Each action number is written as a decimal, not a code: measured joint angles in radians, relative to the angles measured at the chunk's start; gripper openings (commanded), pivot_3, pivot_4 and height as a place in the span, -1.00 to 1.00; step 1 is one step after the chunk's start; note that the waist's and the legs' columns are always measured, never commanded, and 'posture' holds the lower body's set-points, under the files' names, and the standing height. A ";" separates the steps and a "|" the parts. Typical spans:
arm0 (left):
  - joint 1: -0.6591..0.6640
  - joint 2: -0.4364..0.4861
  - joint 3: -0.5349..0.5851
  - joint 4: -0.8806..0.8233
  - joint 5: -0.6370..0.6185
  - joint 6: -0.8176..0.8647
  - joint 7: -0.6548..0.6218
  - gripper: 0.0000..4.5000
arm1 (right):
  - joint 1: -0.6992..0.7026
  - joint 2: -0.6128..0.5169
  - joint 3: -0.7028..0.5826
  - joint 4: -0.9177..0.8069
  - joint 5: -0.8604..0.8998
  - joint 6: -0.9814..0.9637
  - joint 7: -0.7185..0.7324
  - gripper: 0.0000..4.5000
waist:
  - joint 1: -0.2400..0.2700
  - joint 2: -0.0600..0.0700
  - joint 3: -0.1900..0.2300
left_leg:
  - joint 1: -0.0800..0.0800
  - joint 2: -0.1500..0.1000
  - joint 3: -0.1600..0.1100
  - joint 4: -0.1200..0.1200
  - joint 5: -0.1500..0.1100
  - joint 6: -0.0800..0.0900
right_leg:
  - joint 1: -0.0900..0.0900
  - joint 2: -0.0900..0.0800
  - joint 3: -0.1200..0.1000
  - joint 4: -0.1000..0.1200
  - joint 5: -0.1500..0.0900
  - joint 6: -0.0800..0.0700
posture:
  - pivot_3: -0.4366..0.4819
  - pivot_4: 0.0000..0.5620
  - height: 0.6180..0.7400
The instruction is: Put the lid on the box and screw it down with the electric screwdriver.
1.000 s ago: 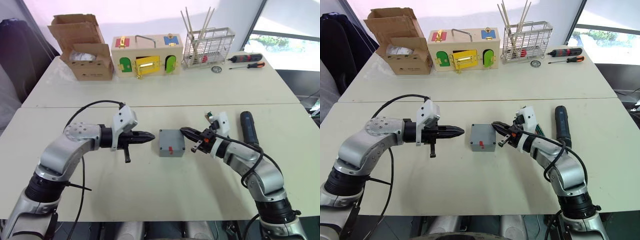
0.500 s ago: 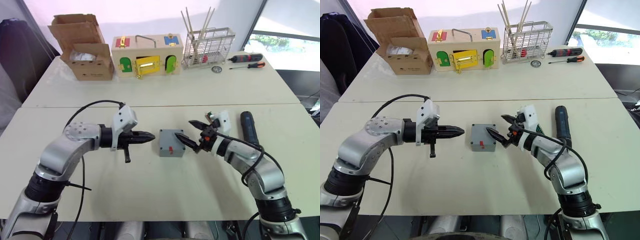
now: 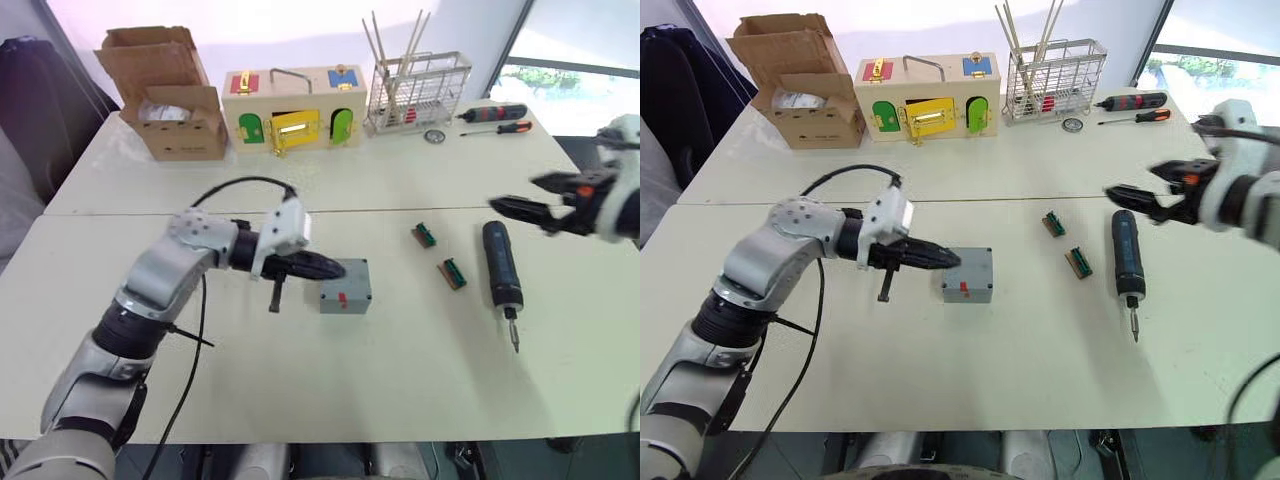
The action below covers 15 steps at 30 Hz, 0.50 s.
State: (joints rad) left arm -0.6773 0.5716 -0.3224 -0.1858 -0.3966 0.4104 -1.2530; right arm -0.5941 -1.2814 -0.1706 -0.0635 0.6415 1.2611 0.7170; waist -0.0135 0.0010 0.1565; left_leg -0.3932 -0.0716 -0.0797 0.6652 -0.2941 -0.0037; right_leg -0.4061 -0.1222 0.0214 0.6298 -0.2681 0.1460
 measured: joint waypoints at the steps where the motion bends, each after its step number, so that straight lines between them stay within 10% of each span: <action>1: -0.001 -0.010 -0.009 -0.005 0.009 -0.013 -0.003 -1.00 | -0.014 -0.035 0.049 0.032 -0.006 0.039 0.032 0.98 | -0.002 0.000 0.000 | 0.000 0.000 0.000 0.000 0.000 0.000 | 0.000 0.000 0.000 0.000 0.000 0.000 | -0.05 -0.47 0.84; 15: 0.100 -0.033 -0.012 -0.103 0.036 0.006 0.091 -1.00 | -0.340 0.083 0.566 0.462 -0.170 0.166 0.307 0.98 | 0.002 0.002 0.004 | -0.002 0.000 0.001 0.000 0.000 0.000 | -0.003 0.000 0.001 0.001 0.000 0.000 | -0.05 -0.47 0.84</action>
State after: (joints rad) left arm -0.5776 0.5386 -0.3346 -0.2884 -0.3607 0.4167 -1.1624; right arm -0.9341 -1.1981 0.3958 0.3986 0.4710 1.4275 1.0238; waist -0.0114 0.0028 0.1609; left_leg -0.3951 -0.0720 -0.0788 0.6655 -0.2941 -0.0038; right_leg -0.4091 -0.1222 0.0223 0.6305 -0.2680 0.1464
